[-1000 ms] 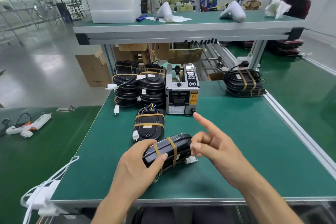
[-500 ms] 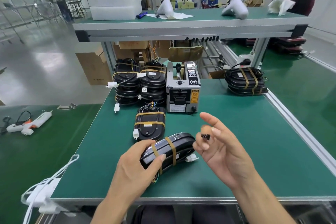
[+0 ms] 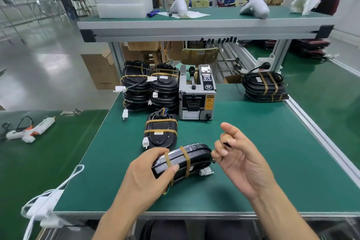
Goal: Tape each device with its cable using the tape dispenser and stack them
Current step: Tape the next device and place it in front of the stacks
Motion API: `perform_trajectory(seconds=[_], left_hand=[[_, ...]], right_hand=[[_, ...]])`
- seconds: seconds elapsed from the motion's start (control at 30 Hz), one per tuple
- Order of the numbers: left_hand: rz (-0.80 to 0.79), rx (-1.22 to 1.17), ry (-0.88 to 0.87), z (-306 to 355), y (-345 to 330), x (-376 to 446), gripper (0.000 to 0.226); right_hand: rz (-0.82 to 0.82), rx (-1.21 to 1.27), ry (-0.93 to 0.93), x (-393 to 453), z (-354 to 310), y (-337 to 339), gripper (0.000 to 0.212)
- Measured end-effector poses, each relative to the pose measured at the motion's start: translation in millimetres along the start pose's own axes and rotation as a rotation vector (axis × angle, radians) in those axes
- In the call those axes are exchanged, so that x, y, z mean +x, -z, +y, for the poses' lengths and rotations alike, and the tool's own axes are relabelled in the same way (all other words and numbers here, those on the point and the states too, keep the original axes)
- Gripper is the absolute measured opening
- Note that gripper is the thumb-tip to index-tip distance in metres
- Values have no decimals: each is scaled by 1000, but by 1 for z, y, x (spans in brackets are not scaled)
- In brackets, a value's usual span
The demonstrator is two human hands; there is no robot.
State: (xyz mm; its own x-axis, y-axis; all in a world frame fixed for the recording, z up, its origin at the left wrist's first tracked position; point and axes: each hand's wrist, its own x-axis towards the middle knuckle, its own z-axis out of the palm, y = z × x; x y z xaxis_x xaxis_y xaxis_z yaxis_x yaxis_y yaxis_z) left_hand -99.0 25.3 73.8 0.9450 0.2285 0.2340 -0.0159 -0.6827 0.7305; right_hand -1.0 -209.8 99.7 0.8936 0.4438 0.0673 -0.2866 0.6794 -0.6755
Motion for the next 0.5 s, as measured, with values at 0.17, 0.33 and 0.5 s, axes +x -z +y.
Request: perform_trajectory(seconds=[0.17,0.33,0.5], left_hand=[[-24,19,9,-9,9,2,34],[-11,29,6,-12,6,6,34],[39,-125,56,-23,1,5,33]], right_hand=[[139,-190,82,6,-4,26,32],[271,-390,67,23,12,51,34],[189,-435,45,32,33,45,55]])
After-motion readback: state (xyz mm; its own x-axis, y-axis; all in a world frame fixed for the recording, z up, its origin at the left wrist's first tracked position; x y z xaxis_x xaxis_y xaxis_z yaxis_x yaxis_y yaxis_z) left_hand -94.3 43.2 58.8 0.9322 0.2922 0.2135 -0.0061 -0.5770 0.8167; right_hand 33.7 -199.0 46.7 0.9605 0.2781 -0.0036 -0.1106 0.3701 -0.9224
